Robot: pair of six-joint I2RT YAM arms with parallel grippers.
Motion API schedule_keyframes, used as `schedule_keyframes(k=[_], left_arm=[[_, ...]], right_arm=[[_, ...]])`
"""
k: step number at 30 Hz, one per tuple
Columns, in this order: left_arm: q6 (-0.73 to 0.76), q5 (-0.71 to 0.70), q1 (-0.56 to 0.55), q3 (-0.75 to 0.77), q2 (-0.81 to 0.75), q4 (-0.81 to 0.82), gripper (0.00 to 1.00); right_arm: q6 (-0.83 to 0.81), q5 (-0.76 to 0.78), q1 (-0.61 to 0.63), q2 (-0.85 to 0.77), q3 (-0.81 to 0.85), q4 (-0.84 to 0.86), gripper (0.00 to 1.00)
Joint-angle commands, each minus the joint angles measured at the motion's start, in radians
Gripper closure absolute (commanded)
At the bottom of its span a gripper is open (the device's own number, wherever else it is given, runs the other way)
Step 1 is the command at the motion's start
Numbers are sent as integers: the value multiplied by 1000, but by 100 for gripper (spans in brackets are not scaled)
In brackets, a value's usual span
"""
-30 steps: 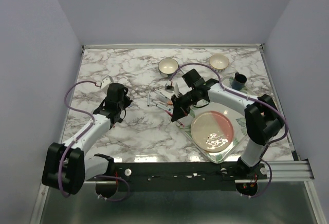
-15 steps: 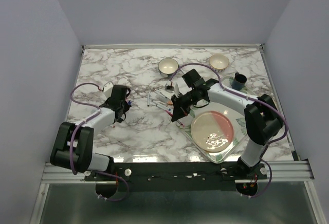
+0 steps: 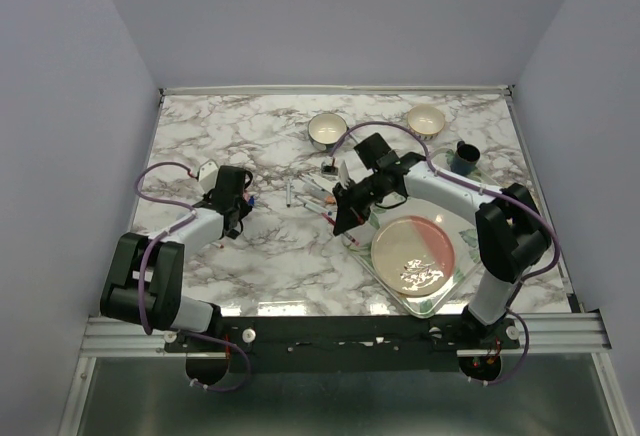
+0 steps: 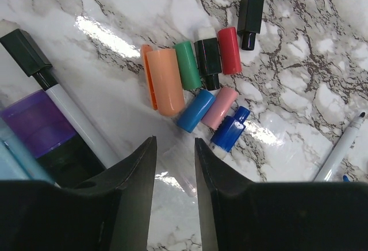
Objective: Open the pen caps
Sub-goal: Place the pen cap on the table with the left arm, then place the barrel on the table with the right arm
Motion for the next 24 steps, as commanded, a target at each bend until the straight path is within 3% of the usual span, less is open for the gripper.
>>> schedule_keyframes(k=[1, 9, 15, 20, 24], left_arm=[[2, -55, 8, 23, -35, -17, 56], [23, -18, 8, 49, -219, -80, 43], [86, 129, 8, 86, -435, -158, 35], [287, 339, 11, 163, -560, -222, 28], [453, 364, 11, 172, -626, -310, 26]], right_arm=[[-30, 60, 5, 10, 34, -16, 99], [-91, 291, 3, 39, 102, -63, 99], [-128, 377, 23, 128, 187, -114, 98], [-139, 414, 26, 262, 351, -178, 96], [-138, 430, 26, 343, 455, -212, 94]])
